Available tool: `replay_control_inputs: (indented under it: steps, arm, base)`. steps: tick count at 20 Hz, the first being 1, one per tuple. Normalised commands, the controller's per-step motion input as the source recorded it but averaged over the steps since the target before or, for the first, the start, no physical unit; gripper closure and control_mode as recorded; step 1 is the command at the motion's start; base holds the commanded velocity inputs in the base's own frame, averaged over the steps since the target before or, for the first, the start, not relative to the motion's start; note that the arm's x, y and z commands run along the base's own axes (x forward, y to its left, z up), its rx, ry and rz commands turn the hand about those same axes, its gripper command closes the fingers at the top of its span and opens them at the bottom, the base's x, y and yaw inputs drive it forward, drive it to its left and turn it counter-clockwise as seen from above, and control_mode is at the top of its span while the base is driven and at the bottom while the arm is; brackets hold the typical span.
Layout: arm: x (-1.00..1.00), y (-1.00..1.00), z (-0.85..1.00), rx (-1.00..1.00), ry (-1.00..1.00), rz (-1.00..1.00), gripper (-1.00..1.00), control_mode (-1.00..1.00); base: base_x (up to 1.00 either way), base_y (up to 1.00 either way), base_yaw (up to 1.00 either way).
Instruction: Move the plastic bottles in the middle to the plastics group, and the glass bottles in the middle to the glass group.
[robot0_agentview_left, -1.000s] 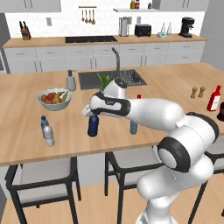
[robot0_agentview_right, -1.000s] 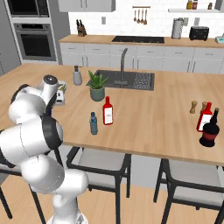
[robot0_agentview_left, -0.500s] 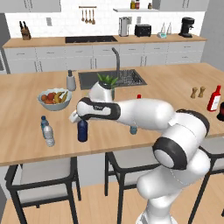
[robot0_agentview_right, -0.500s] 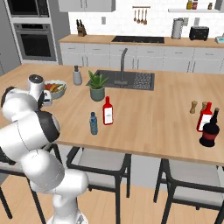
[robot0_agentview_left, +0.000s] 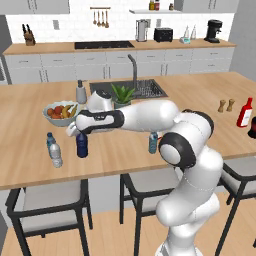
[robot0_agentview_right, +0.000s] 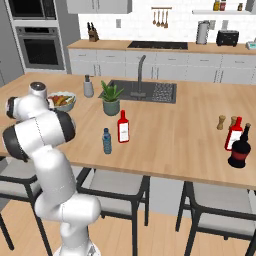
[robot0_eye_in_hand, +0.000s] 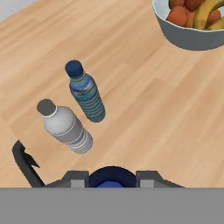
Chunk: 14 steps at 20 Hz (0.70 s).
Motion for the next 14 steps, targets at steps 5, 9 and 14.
replay_control_inputs:
  steps: [5,9,14]
  arm:
    - [0.51,0.21,-0.10,0.00,0.08,0.00,1.00,-1.00]
    - [0.30,0.29,-0.26,-0.03,-0.03,0.00,1.00,-1.00]
    - [0.01,0.32,0.00,-0.06,-0.19,0.02,1.00,-1.00]
  base:
    - [0.00,0.00,0.00]
    - [0.00,0.00,0.00]
    - [0.00,0.00,0.00]
